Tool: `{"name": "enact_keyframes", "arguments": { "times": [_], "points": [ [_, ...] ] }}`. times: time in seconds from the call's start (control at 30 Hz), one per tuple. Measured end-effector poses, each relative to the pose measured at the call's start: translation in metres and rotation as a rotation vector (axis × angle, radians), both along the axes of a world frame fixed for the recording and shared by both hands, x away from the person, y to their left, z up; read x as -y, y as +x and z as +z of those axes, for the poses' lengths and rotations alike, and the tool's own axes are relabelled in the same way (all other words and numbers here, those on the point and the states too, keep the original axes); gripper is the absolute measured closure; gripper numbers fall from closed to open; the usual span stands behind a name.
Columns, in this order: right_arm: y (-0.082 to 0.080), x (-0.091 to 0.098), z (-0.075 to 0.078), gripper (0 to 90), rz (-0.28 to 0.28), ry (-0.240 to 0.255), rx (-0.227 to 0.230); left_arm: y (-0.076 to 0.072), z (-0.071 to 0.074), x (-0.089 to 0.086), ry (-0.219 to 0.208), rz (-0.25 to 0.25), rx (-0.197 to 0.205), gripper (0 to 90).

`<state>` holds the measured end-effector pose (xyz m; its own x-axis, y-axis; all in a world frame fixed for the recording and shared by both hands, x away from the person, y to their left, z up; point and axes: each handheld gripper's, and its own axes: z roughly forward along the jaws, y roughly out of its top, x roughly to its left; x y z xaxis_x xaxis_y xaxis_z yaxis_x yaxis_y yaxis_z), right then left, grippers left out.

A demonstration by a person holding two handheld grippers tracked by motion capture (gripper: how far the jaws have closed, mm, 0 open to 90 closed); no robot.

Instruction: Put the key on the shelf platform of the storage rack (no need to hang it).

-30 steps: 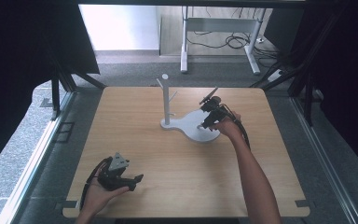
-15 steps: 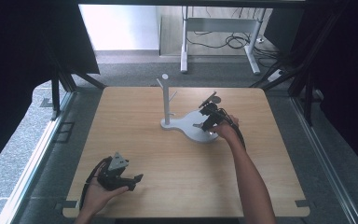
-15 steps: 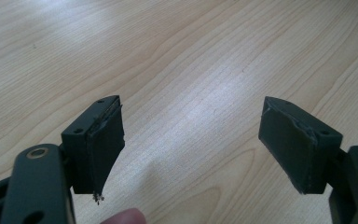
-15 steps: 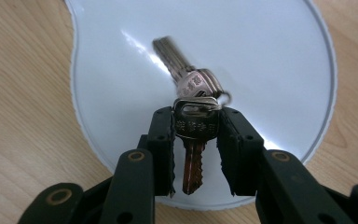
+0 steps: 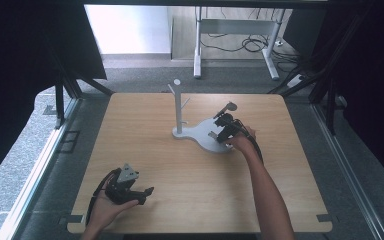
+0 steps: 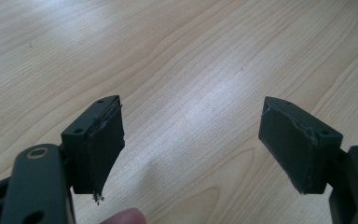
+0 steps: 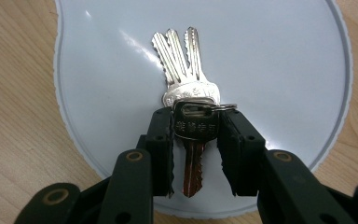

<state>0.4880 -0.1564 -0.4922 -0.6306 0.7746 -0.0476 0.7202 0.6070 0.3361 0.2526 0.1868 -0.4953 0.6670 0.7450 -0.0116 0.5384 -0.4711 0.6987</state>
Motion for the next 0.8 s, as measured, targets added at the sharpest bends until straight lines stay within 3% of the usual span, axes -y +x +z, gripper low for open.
{"name": "enact_keyframes", "arguments": {
  "times": [0.2, 0.4, 0.8],
  "points": [
    [-0.003, 0.003, 0.007, 53.1, -0.022, 0.020, 0.031, 0.000, -0.001, 0.003, 0.003, -0.008, -0.002, 22.4],
    [-0.009, 0.012, 0.025, 50.0, -0.043, 0.065, 0.069, -0.001, 0.000, 0.003, 0.002, -0.006, 0.001, 22.4],
    [-0.041, 0.029, 0.050, 48.5, 0.032, 0.120, 0.110, -0.001, 0.000, 0.004, 0.002, -0.007, 0.002, 22.4]
  ]
}}
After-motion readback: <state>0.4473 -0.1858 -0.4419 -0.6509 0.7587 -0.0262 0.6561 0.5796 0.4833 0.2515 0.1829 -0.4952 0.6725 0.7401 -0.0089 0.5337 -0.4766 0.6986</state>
